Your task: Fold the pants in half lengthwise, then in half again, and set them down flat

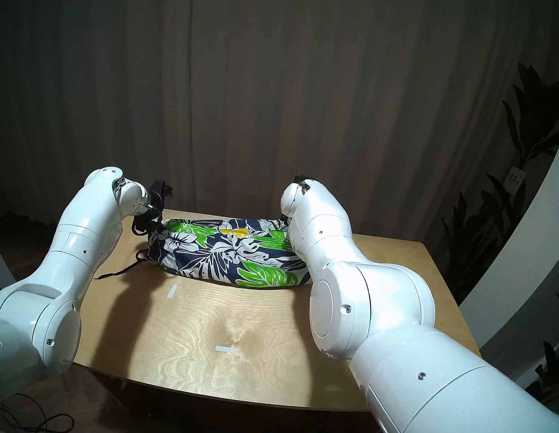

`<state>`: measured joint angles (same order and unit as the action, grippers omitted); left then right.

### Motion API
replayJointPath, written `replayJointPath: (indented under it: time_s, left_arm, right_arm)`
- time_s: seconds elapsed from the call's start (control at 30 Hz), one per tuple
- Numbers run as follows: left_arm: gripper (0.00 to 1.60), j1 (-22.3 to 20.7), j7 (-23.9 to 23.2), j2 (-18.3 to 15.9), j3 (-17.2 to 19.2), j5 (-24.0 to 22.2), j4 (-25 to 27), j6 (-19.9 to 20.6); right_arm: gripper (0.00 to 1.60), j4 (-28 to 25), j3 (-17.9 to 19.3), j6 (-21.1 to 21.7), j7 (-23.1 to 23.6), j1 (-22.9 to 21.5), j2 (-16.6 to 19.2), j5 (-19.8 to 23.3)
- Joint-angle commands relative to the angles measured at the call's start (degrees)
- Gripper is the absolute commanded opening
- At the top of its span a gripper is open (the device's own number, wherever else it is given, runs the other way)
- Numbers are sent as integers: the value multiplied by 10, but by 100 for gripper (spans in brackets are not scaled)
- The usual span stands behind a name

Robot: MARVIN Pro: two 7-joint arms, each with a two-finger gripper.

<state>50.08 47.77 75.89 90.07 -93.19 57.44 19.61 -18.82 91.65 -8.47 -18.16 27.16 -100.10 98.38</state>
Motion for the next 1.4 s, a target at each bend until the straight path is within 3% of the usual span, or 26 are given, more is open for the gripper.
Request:
replayJointPath:
  time_s: [0.0,0.23,0.83,1.37]
  left_arm:
    - [160,20,14,-1,-6,4,18,3]
    - [160,34,33,-6,-10,9,46,4]
    - [160,81,69,-14,-6,10,176,16]
    - [160,204,76,-31,35,-6,308,34]
  right_arm:
    - [160,3,3,9,18,-19,1,4]
    - [160,11,7,15,26,-20,2,7]
    - [160,27,14,26,43,-19,10,15]
    - [160,18,30,58,56,-23,17,34]
